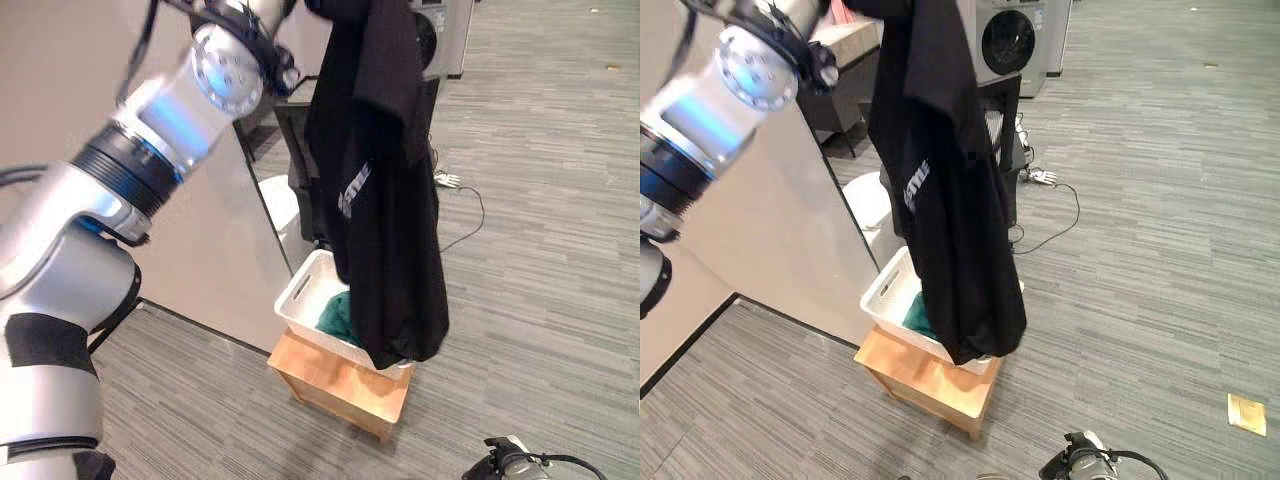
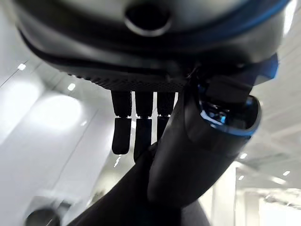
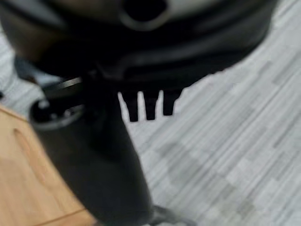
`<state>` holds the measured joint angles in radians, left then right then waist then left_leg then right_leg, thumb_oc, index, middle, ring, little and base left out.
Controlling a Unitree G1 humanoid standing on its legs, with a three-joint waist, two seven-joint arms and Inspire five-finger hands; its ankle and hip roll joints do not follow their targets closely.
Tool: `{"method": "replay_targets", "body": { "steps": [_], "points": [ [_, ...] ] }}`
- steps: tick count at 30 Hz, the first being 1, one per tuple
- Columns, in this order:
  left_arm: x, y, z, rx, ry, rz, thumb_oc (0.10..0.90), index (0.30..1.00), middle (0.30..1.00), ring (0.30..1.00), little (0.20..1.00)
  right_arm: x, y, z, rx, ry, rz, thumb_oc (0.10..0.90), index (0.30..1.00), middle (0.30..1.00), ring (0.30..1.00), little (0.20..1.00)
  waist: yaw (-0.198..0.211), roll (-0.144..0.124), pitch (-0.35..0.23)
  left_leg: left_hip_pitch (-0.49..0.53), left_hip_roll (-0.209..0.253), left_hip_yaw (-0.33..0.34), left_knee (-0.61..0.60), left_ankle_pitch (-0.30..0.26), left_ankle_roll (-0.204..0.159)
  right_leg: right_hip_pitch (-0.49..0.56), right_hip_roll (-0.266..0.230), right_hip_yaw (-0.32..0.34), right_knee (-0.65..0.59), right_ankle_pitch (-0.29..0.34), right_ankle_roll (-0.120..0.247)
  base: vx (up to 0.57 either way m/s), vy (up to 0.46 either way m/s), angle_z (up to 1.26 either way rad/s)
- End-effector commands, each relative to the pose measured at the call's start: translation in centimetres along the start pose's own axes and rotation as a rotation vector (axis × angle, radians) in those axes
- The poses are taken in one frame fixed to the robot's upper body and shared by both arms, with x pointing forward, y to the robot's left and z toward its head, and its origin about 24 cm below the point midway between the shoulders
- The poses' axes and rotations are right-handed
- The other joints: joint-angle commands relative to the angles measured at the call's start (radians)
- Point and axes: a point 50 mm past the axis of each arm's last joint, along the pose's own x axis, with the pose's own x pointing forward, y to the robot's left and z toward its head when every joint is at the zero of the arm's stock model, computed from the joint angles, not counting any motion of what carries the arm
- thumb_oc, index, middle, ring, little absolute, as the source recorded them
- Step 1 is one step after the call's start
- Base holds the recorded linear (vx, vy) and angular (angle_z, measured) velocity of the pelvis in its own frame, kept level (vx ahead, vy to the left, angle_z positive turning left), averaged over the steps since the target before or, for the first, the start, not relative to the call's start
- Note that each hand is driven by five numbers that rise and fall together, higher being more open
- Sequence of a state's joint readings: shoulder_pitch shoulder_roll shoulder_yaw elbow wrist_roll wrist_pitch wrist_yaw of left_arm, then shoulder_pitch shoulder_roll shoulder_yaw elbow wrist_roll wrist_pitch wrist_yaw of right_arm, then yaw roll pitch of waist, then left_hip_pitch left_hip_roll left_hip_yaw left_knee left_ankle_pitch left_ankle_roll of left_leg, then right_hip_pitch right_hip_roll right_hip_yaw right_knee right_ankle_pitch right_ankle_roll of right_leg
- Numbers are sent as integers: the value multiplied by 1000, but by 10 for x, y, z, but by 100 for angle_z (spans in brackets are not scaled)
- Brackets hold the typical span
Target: Pick up bed clothes into laundry basket.
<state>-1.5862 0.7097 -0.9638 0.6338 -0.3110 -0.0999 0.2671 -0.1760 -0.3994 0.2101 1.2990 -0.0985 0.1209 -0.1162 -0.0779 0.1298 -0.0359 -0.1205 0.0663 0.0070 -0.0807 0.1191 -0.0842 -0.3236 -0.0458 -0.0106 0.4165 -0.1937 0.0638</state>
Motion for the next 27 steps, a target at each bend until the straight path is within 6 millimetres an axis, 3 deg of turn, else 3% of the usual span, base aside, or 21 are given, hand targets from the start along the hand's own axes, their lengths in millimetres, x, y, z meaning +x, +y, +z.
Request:
{"method": "replay_targets", "body": {
  "steps": [1,10,17,22,24,27],
  "points": [
    [10,109,9,3,22,409,400,300,300,300,300,1,-8,7,-22,-15,-51,800,900,900,900,900,-14,-42,28,58,40,-17,-7,-81,-51,238,-82,-46,-504,242,139,15,-10,-4],
    [9,115,7,32,32,427,400,300,300,300,300,0,-3,4,-23,-24,-33,800,900,900,900,900,-14,-55,34,56,47,-11,-7,-83,-56,239,-76,-51,-504,237,140,2,-4,1],
    [5,103,-3,25,50,390,400,300,300,300,300,0,-7,8,-12,-42,-41,800,900,900,900,900,-18,-53,43,46,49,-11,-7,-82,-58,223,-77,-51,-504,240,140,0,-2,0],
    [0,76,-20,-8,98,331,400,300,300,300,300,0,-8,13,-15,-58,-50,800,900,900,900,900,-19,-49,55,33,49,-13,-7,-82,-56,213,-76,-43,-504,238,139,-6,-3,-5],
    [-9,50,-41,-55,170,280,400,300,300,300,300,0,-8,14,-36,-62,-51,800,900,900,900,900,-26,-52,70,25,46,-16,-7,-79,-54,202,-73,-38,-504,239,137,-17,-21,-6],
    [-13,39,-53,-58,221,252,400,300,300,300,300,0,-8,15,-55,-67,-49,800,900,900,900,900,-33,-56,77,19,45,-16,-7,-78,-54,193,-72,-35,-504,242,137,2,-2,-1]
  ]
}}
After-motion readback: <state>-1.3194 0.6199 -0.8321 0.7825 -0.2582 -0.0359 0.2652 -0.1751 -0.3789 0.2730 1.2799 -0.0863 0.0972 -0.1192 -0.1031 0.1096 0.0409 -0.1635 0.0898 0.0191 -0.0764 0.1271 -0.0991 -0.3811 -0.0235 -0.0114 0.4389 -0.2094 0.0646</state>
